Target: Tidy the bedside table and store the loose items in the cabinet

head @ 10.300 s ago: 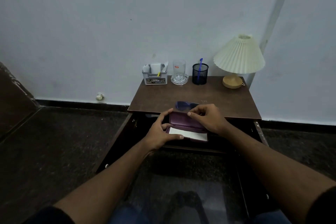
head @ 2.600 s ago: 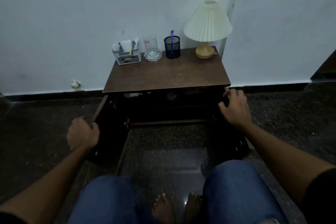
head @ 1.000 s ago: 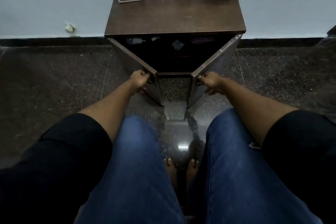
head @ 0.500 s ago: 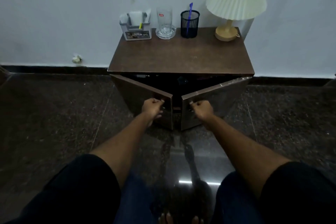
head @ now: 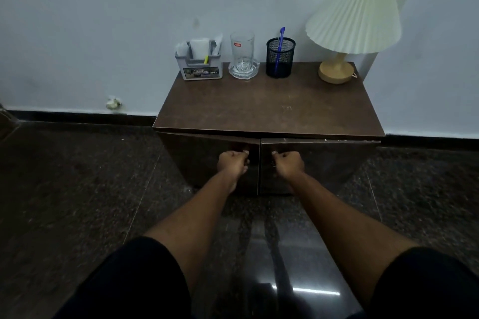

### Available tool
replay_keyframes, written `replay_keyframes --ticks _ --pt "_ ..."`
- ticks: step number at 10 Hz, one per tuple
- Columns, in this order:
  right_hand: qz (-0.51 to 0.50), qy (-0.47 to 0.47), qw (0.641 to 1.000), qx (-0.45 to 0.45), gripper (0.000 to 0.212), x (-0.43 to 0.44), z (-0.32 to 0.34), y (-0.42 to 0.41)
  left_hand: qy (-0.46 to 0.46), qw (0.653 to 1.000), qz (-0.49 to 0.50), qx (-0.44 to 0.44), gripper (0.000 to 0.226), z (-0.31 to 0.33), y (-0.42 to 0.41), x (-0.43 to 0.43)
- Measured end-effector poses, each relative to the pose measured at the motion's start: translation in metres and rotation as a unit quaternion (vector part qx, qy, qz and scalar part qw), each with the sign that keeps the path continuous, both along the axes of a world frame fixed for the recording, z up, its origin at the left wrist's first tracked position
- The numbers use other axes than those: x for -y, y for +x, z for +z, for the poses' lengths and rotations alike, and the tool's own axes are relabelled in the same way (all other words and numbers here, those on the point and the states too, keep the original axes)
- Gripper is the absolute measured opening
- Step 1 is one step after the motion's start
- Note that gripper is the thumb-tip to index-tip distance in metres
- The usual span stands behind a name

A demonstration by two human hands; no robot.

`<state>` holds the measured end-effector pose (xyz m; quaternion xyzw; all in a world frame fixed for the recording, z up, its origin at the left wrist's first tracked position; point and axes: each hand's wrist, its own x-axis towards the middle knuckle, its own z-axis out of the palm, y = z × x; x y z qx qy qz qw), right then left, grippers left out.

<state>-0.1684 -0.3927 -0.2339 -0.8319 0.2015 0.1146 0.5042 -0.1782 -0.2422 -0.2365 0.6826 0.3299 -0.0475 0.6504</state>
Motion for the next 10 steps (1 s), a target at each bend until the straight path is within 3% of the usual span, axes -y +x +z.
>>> replay_keyframes --ticks 3,5,7,9,10 --pt "-0.018 -0.007 1.0 0.005 0.044 -0.004 -0.001 0.016 0.007 1.0 0.016 0.001 0.023 0.006 0.016 0.007" --pt "-0.004 -0.002 1.0 -0.006 0.04 -0.003 0.004 0.013 0.114 0.992 -0.044 -0.012 0.023 0.008 0.009 0.004" --pt "0.096 -0.027 0.995 -0.028 0.042 0.003 0.026 0.002 0.275 0.931 -0.239 -0.038 0.041 0.037 -0.008 -0.001" --pt "0.182 -0.09 0.979 0.037 0.043 0.01 0.067 -0.017 0.31 0.897 -0.313 -0.035 0.053 0.078 -0.025 0.006" --pt "0.229 -0.157 0.958 0.071 0.049 0.009 0.091 -0.031 0.378 0.864 -0.332 0.011 0.057 0.103 -0.042 0.011"
